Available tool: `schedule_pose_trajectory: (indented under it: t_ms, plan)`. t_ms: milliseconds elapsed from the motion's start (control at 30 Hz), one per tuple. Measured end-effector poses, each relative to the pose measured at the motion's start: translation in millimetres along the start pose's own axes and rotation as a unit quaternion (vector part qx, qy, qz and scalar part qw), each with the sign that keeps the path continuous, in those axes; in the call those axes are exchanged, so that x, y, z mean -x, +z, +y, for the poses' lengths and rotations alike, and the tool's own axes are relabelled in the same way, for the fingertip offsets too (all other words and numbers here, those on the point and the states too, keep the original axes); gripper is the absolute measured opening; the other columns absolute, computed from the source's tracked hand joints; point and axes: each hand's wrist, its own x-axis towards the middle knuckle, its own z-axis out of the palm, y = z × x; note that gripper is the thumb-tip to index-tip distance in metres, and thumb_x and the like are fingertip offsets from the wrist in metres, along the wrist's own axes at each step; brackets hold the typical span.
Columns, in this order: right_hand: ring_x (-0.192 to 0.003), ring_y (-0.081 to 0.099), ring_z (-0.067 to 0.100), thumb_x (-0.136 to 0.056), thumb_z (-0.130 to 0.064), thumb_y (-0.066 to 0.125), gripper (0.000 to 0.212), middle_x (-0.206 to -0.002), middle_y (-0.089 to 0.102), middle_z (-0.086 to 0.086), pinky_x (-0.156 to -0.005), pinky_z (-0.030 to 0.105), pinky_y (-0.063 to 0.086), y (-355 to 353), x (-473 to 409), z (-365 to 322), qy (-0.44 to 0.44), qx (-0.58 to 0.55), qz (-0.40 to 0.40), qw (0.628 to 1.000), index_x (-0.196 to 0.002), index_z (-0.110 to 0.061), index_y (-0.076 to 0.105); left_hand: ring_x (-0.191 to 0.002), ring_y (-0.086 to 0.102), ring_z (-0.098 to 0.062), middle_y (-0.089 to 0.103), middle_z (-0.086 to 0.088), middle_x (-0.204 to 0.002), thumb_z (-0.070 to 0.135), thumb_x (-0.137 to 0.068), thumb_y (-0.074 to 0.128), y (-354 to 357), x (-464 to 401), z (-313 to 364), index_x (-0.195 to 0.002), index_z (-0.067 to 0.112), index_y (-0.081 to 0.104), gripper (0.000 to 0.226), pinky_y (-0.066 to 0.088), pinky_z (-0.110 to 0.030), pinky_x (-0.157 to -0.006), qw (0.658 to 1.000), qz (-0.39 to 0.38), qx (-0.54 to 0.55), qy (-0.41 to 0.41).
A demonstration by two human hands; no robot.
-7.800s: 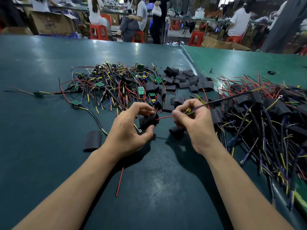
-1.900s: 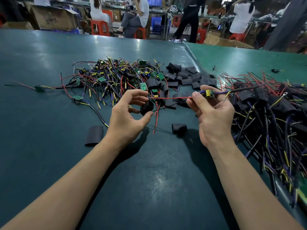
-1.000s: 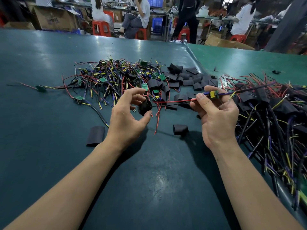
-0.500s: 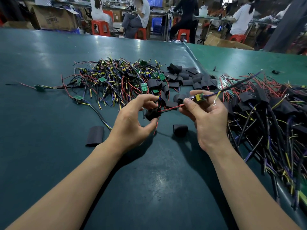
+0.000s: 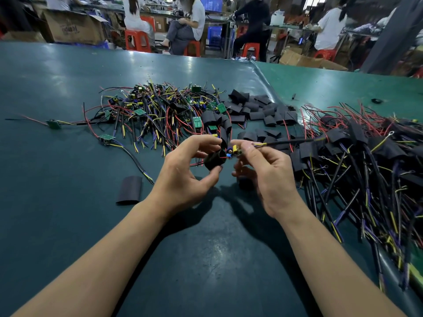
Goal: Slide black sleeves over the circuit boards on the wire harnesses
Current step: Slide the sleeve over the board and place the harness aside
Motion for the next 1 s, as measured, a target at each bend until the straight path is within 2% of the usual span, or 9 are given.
schedule_pose_trajectory:
  t_ms: [67, 167, 300, 400, 467, 567, 767, 867, 1000]
  plan:
    - [-0.063, 0.063, 0.017, -0.094, -0.004, 0.06, 0.014, -0.079, 0.07, 0.001, -0.057, 0.026, 0.053, 0.0, -0.1, -0.7, 0.001, -0.016, 0.003, 1.0, -0.093, -0.014, 0.07, -0.101, 0.066, -0.012, 0.067, 0.003, -0.108, -0.002, -0.076, 0.075, -0.2, 0.1, -0.2, -0.119, 0.021, 0.057, 0.052, 0.056, -0.039, -0.086, 1.0, 0.001, 0.004, -0.001]
    - [-0.063, 0.067, 0.019, -0.09, -0.001, 0.064, 0.012, -0.074, 0.069, 0.003, -0.055, 0.025, 0.054, -2.6, -2.1, -1.0, 0.003, -0.052, 0.016, 0.999, -0.086, -0.013, 0.063, -0.101, 0.067, -0.012, 0.068, 0.002, -0.107, 0.0, -0.077, 0.076, 0.2, 0.3, -1.6, -0.12, 0.019, 0.057, 0.051, 0.056, -0.037, -0.087, 1.0, -0.001, 0.016, -0.008]
    - [-0.064, 0.067, 0.019, -0.09, -0.001, 0.064, 0.015, -0.072, 0.069, 0.002, -0.054, 0.026, 0.053, -3.8, -2.7, -0.1, 0.01, -0.029, -0.005, 1.0, -0.082, -0.013, 0.063, -0.102, 0.067, -0.009, 0.07, 0.005, -0.107, 0.002, -0.078, 0.077, 1.0, 1.0, -3.5, -0.12, 0.018, 0.057, 0.05, 0.054, -0.031, -0.091, 1.0, -0.01, 0.019, -0.02]
    - [-0.06, 0.067, 0.018, -0.089, 0.001, 0.065, 0.013, -0.07, 0.07, 0.002, -0.053, 0.024, 0.053, -5.4, -5.1, 0.6, 0.036, -0.023, 0.018, 0.999, -0.082, -0.009, 0.062, -0.107, 0.066, -0.011, 0.068, 0.002, -0.112, 0.004, -0.079, 0.077, -0.1, 0.6, -5.0, -0.12, 0.02, 0.057, 0.048, 0.052, -0.03, -0.096, 0.999, 0.01, 0.025, -0.023]
    - [-0.059, 0.067, 0.018, -0.089, 0.003, 0.065, 0.012, -0.07, 0.069, 0.003, -0.053, 0.023, 0.053, -5.9, -6.0, 1.5, 0.052, -0.032, 0.03, 0.998, -0.082, -0.007, 0.061, -0.109, 0.065, -0.008, 0.068, 0.002, -0.114, 0.006, -0.081, 0.075, -0.6, 0.2, -5.3, -0.121, 0.02, 0.057, 0.046, 0.05, -0.027, -0.097, 0.999, 0.001, 0.015, -0.032]
    - [-0.063, 0.067, 0.015, -0.089, 0.004, 0.064, 0.013, -0.069, 0.068, 0.0, -0.057, 0.025, 0.056, -5.0, -5.2, 3.0, 0.053, -0.037, 0.026, 0.998, -0.082, -0.006, 0.06, -0.102, 0.066, 0.0, 0.07, 0.008, -0.107, 0.006, -0.082, 0.075, -0.3, 1.0, -5.5, -0.118, 0.018, 0.062, 0.04, 0.049, -0.018, -0.094, 0.998, -0.031, 0.001, -0.052]
    - [-0.066, 0.067, 0.016, -0.088, 0.004, 0.064, 0.013, -0.068, 0.069, -0.002, -0.062, 0.028, 0.058, -3.5, -3.0, 1.6, 0.048, -0.018, 0.003, 0.999, -0.082, -0.006, 0.061, -0.099, 0.067, 0.0, 0.073, 0.006, -0.103, 0.003, -0.082, 0.074, -0.8, 1.1, -5.2, -0.115, 0.015, 0.065, 0.036, 0.051, -0.02, -0.094, 0.995, -0.028, -0.017, -0.095]
    - [-0.062, 0.068, 0.02, -0.088, 0.005, 0.064, 0.013, -0.068, 0.07, 0.003, -0.058, 0.028, 0.058, -3.1, -3.4, 0.4, 0.075, -0.036, 0.008, 0.997, -0.081, -0.005, 0.06, -0.095, 0.069, -0.004, 0.073, 0.003, -0.099, 0.0, -0.081, 0.075, -1.4, 0.1, -5.2, -0.104, 0.012, 0.069, 0.027, 0.054, -0.025, -0.091, 0.996, -0.008, -0.025, -0.082]
    - [-0.058, 0.07, 0.024, -0.088, 0.007, 0.062, 0.012, -0.063, 0.07, 0.011, -0.053, 0.027, 0.058, -1.5, -4.4, 0.2, 0.164, -0.078, 0.02, 0.983, -0.082, -0.001, 0.057, -0.098, 0.069, -0.01, 0.072, -0.005, -0.104, -0.002, -0.077, 0.078, -1.4, 0.1, -4.3, -0.081, 0.007, 0.069, 0.013, 0.055, -0.028, -0.089, 0.998, 0.019, -0.042, -0.043]
